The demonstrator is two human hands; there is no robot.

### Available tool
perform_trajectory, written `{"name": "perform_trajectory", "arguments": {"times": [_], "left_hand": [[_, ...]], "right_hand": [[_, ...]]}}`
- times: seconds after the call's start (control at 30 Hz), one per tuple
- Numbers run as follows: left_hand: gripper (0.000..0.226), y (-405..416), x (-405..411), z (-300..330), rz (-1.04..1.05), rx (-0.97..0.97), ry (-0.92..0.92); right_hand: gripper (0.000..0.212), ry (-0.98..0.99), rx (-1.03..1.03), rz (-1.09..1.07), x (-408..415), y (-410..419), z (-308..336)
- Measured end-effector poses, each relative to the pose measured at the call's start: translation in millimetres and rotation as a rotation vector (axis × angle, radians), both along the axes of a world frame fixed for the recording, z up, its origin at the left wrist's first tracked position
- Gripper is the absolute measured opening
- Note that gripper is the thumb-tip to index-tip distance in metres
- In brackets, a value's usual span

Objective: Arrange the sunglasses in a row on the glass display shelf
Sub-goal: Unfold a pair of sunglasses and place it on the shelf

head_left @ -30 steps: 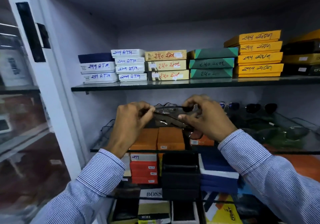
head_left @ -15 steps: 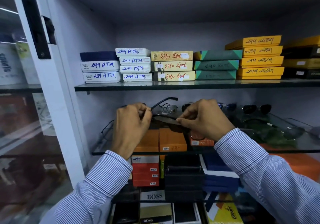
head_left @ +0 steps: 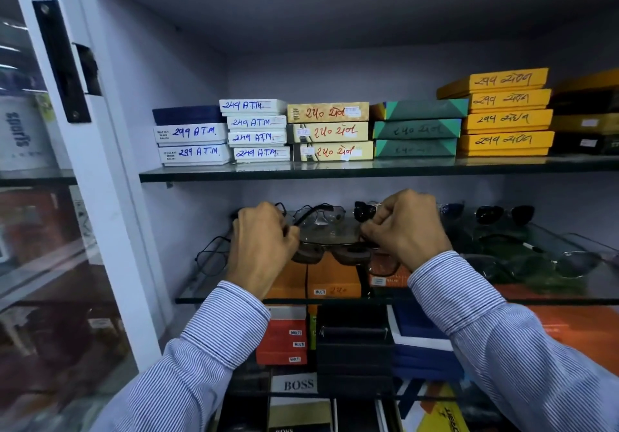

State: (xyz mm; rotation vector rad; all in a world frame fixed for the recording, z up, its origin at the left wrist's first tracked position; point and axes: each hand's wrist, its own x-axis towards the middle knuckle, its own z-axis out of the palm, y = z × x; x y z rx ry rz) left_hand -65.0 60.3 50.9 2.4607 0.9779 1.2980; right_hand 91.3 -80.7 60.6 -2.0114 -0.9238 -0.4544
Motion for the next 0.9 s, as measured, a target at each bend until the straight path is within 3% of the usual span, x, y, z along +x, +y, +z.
{"name": "perform_trajectory", "arguments": {"times": [0.3, 0.43, 0.57, 0.7, 0.9], "left_hand": [[0.025, 10.1, 9.8, -0.8, 0.011, -0.073, 0.115], [0.026, 28.9, 13.3, 7.2, -0.010, -0.257, 0.132], [0.026, 44.3, 16.3, 11.8, -0.035, -0.393, 0.170], [0.038, 54.8, 18.9, 7.3, -0.032, -0.371, 0.190], [0.034, 63.3, 25.8, 1.3, -0.029, -0.333, 0.177]], "right_hand": [[0.026, 0.042, -0.068, -0.060, 10.7, 22.3, -2.4], [0.018, 0.062, -0.151, -0.049, 18.5, 34.7, 7.5], [0.023, 0.088, -0.191, -0.035, 19.6, 45.4, 13.6], [0.032, 0.142, -0.292, -0.062, 23.1, 54.5, 12.5], [0.038, 0.190, -0.390, -0.060, 25.3, 62.9, 7.4]]}}
